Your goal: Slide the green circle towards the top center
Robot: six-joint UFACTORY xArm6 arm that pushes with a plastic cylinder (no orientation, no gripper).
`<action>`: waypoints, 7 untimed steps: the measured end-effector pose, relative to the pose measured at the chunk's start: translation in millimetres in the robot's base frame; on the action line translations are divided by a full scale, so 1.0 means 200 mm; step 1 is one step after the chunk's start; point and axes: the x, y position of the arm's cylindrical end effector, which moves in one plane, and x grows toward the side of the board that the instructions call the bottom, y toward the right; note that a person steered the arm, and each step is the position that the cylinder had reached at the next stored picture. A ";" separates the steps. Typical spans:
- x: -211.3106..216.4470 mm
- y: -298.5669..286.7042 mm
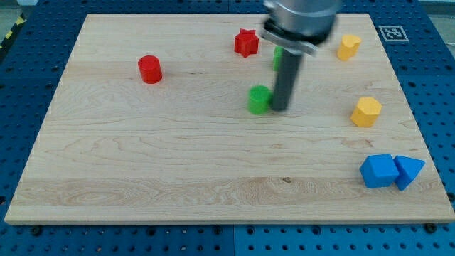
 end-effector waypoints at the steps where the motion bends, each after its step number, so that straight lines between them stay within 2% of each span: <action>1: 0.05 0.05; 2: 0.25 0.13; 3: 0.03 -0.25; 4: -0.30 -0.53; 5: -0.16 -0.38; 6: -0.20 -0.42; 7: -0.54 -0.52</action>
